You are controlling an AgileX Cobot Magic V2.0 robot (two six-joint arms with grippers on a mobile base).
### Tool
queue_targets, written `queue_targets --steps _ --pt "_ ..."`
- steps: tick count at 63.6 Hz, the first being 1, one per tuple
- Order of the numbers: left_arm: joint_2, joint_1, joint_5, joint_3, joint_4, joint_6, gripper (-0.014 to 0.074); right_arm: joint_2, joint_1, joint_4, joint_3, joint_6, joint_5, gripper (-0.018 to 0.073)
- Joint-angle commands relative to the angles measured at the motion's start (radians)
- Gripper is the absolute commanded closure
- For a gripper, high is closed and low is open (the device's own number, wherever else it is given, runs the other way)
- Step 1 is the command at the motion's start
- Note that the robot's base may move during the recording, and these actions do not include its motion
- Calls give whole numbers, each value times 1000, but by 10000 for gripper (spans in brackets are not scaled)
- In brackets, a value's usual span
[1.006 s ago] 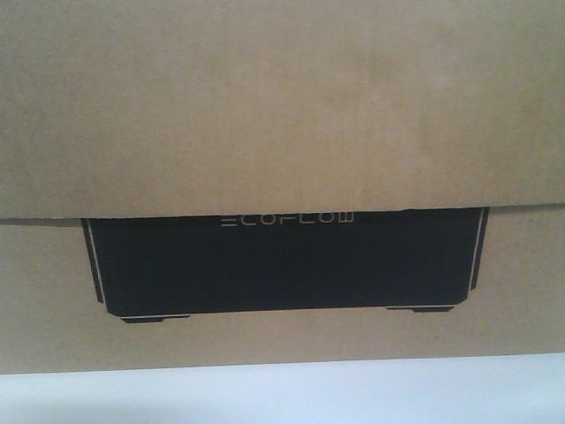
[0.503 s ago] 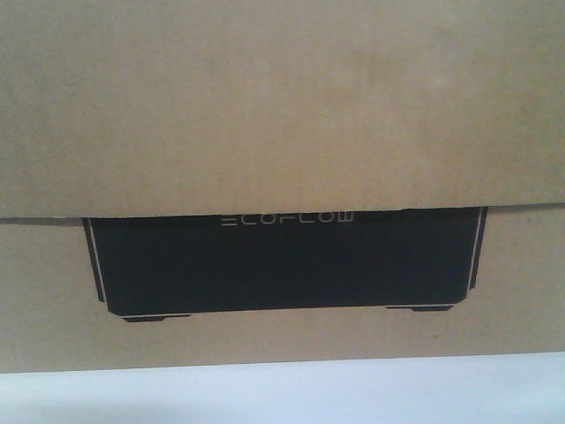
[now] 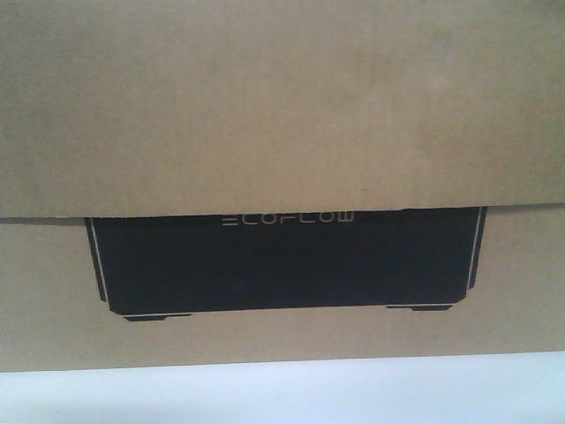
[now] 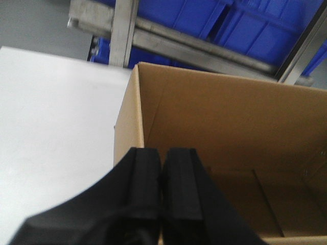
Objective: Grab box from left shelf to table start
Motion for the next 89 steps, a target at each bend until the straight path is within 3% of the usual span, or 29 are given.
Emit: queue_targets --steps 1,7,12,23,36,81,89 --pt "-83 -6 -243 110 -6 -6 603 -78 -3 3 58 -3 -134 503" --pt "-170 -6 -423 255 -6 -6 603 -159 -3 3 149 -4 -187 503" --pt "-231 -6 -494 352 -6 -6 603 -221 -3 2 224 -4 -239 503" --pt "-341 -6 -494 489 7 -4 603 -330 -3 2 372 -4 -295 503" --pt "-411 -6 -494 561 102 -4 603 -407 -3 2 444 -4 -335 503" --pt "-411 -6 -496 561 102 -4 603 -410 -3 2 451 -4 -334 503" --pt "-411 -6 -496 561 102 -4 603 -426 -34 2 481 -4 -362 503"
